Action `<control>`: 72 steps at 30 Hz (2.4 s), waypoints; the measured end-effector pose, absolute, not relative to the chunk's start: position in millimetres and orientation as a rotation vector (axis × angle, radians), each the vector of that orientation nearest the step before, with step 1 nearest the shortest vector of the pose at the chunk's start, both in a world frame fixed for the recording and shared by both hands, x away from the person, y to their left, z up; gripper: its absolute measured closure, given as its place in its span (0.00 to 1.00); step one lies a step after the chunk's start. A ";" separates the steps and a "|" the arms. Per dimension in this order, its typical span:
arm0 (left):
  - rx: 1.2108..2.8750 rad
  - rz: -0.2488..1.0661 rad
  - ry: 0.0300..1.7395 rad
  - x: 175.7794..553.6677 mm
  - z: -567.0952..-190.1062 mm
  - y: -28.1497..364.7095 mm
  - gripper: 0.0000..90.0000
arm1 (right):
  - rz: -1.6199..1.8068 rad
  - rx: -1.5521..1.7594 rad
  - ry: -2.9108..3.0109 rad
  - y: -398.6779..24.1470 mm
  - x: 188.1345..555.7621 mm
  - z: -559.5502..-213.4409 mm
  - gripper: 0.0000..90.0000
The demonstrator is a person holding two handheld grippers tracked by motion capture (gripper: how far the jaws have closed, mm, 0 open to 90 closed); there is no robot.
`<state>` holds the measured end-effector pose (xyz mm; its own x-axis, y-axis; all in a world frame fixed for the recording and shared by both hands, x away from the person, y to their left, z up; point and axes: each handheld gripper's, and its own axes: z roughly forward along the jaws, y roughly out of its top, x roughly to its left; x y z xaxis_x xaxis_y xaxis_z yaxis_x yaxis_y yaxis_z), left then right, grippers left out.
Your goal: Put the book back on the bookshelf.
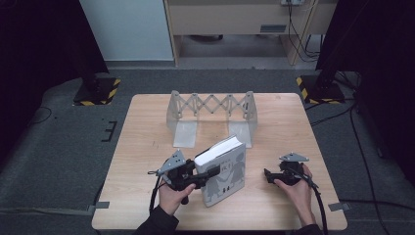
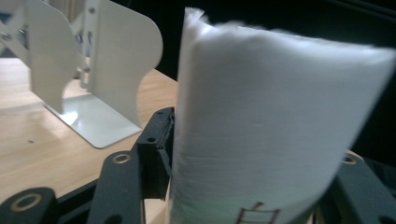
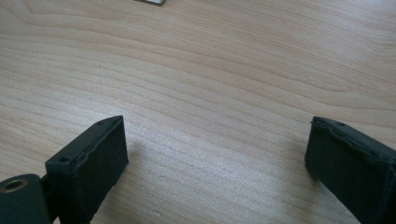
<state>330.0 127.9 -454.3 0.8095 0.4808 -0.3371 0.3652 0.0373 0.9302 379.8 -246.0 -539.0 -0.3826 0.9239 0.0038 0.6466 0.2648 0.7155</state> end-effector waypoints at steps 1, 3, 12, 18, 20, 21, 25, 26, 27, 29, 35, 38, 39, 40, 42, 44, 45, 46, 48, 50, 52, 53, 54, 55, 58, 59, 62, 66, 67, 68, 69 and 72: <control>1.574 0.087 0.688 329.2 -455.2 125.4 0.50 | 0.898 1.422 2.125 -246.0 379.8 -539.0 0.07; 1.582 0.094 0.680 327.2 -454.9 123.5 0.49 | 0.899 1.425 2.126 -245.8 379.8 -538.9 0.07; 1.608 0.127 0.643 323.1 -453.6 121.3 0.51 | 0.899 1.425 2.126 -245.7 379.8 -538.9 0.06; 1.610 0.121 0.640 321.9 -453.2 120.0 0.50 | 0.899 1.425 2.126 -245.7 379.8 -538.9 0.07; 1.609 0.116 0.642 322.1 -453.2 120.1 0.49 | 0.899 1.425 2.126 -245.7 379.8 -538.9 0.06; 1.608 0.113 0.644 321.9 -453.1 119.9 0.49 | 0.899 1.425 2.126 -245.7 379.8 -538.9 0.06; 1.619 0.123 0.650 320.3 -450.9 118.1 0.48 | 0.898 1.425 2.126 -245.7 379.8 -538.9 0.06; 1.619 0.123 0.650 320.3 -450.9 118.1 0.47 | 0.898 1.425 2.126 -245.7 379.8 -538.9 0.06; 1.619 0.123 0.653 319.9 -449.5 116.9 0.47 | 0.899 1.425 2.126 -245.7 379.8 -538.9 0.06; 1.621 0.128 0.654 319.6 -448.4 116.2 0.47 | 0.898 1.425 2.126 -245.7 379.8 -538.9 0.07; 1.610 0.183 0.648 317.1 -439.1 113.1 0.45 | 0.897 1.425 2.126 -245.7 379.8 -538.9 0.06; 1.618 0.205 0.642 316.2 -434.1 111.1 0.44 | 0.898 1.427 2.124 -245.4 379.9 -538.9 0.06; 1.629 0.222 0.641 316.3 -432.0 108.9 0.44 | 0.899 1.425 2.124 -245.4 380.0 -539.0 0.06; 1.629 0.222 0.641 316.3 -432.0 108.9 0.44 | 0.899 1.425 2.124 -245.4 380.0 -539.0 0.06; 1.637 0.221 0.641 317.7 -428.8 107.1 0.43 | 0.898 1.426 2.123 -245.3 380.0 -539.0 0.06; 1.642 0.208 0.643 320.4 -425.0 105.0 0.43 | 0.897 1.427 2.123 -245.1 380.0 -539.0 0.06; 1.644 0.200 0.646 321.8 -423.4 103.8 0.42 | 0.897 1.427 2.123 -245.0 380.0 -539.0 0.06; 1.641 0.199 0.645 323.4 -421.8 102.8 0.42 | 0.896 1.427 2.123 -245.0 380.0 -539.0 0.06; 1.639 0.187 0.645 326.6 -417.7 100.6 0.42 | 0.896 1.427 2.123 -245.0 380.0 -539.0 0.06; 1.642 0.190 0.648 328.6 -413.4 100.0 0.42 | 0.895 1.424 2.125 -245.2 380.0 -539.0 0.06; 1.639 0.184 0.657 330.4 -410.4 100.2 0.42 | 0.894 1.424 2.125 -245.2 380.0 -539.0 0.06; 1.634 0.178 0.662 331.5 -408.7 100.3 0.42 | 0.894 1.424 2.125 -245.2 380.0 -539.0 0.06; 1.634 0.181 0.662 332.0 -407.2 100.4 0.43 | 0.895 1.424 2.125 -245.2 380.0 -539.0 0.06; 1.631 0.185 0.660 332.4 -406.1 100.0 0.43 | 0.895 1.424 2.125 -245.2 380.0 -539.0 0.06; 1.655 0.206 0.654 333.4 -400.7 96.4 0.42 | 0.894 1.424 2.125 -245.2 380.0 -539.0 0.06; 1.671 0.217 0.655 334.1 -399.1 94.5 0.42 | 0.894 1.424 2.125 -245.2 380.0 -539.0 0.06; 1.709 0.221 0.655 337.9 -396.5 88.0 0.42 | 0.894 1.424 2.125 -245.2 380.0 -539.0 0.06; 1.742 0.245 0.660 339.8 -396.1 83.0 0.42 | 0.894 1.424 2.125 -245.2 380.0 -539.0 0.06; 1.752 0.253 0.659 339.9 -395.9 82.6 0.42 | 0.894 1.424 2.125 -245.2 380.0 -539.0 0.06; 1.763 0.262 0.657 340.2 -395.8 82.3 0.41 | 0.895 1.424 2.125 -245.2 380.0 -539.0 0.06; 1.772 0.267 0.657 340.7 -395.6 82.2 0.41 | 0.895 1.424 2.125 -245.2 380.0 -539.0 0.06; 1.794 0.274 0.665 342.8 -395.1 82.4 0.39 | 0.894 1.424 2.125 -245.1 380.0 -539.0 0.06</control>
<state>342.8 82.4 -395.1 0.8124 0.5651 -0.1436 0.2999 -0.1939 0.9340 380.0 -245.1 -539.0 -0.3811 0.9245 0.0029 0.6484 0.2651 0.7137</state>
